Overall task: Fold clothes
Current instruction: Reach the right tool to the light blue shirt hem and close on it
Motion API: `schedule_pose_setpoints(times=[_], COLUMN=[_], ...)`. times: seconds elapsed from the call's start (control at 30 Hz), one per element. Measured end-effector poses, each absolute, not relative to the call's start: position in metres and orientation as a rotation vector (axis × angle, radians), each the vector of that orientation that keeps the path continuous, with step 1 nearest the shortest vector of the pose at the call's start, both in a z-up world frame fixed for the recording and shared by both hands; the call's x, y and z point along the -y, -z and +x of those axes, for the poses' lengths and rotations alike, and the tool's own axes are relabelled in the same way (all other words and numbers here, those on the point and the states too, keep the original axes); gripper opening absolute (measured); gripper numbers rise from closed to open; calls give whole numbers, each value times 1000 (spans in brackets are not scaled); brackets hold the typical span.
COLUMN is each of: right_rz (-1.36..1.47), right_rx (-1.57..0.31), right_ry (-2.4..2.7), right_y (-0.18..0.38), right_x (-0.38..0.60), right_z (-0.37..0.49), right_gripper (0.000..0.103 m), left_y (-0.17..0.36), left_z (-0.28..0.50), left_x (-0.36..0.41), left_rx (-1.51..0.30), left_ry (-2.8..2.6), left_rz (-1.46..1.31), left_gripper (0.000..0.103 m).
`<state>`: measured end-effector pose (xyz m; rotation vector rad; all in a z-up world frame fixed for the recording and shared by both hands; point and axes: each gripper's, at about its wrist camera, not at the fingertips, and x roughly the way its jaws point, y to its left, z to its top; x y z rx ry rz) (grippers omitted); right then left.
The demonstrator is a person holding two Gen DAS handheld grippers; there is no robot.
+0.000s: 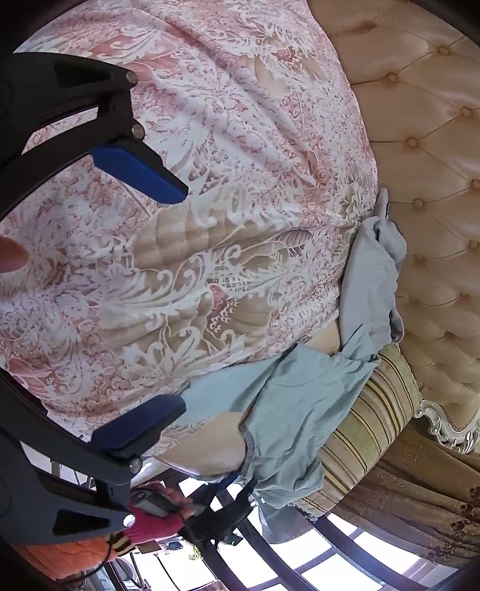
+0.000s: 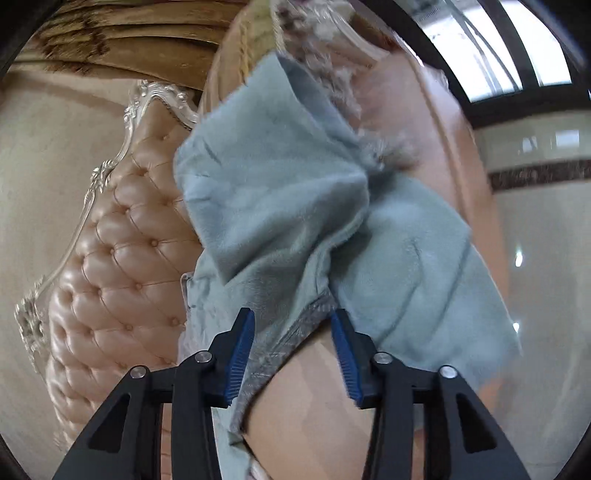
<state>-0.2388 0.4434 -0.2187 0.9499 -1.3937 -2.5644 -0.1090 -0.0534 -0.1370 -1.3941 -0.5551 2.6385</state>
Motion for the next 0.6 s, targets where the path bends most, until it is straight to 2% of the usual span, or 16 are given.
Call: schedule_pose_setpoints(times=[0.27, 0.37, 0.4, 0.43, 0.47, 0.5, 0.6], right_rz=[972, 1006, 1009, 1015, 1031, 1034, 1027], right_rx=[1274, 1236, 1219, 1199, 1171, 1151, 1056], right_ry=[2612, 2612, 2622, 2633, 2645, 2647, 2684], right_y=[212, 219, 219, 219, 219, 220, 211], right_x=[-454, -454, -454, -454, -453, -453, -448], right_z=[-251, -261, -261, -261, -262, -262, -258], right_gripper=[46, 41, 33, 20, 12, 9, 7], left_y=[146, 147, 148, 148, 149, 150, 152], left_z=[-108, -109, -110, -110, -110, -111, -111], left_x=[56, 56, 57, 58, 58, 59, 60], left_rx=[598, 592, 594, 597, 599, 600, 610], left_ry=[-2619, -2621, -2621, -2620, -2620, -2619, -2615], left_rz=[-1438, -1447, -1451, -1455, -1461, -1467, -1486], left_gripper=[103, 103, 103, 103, 103, 103, 103])
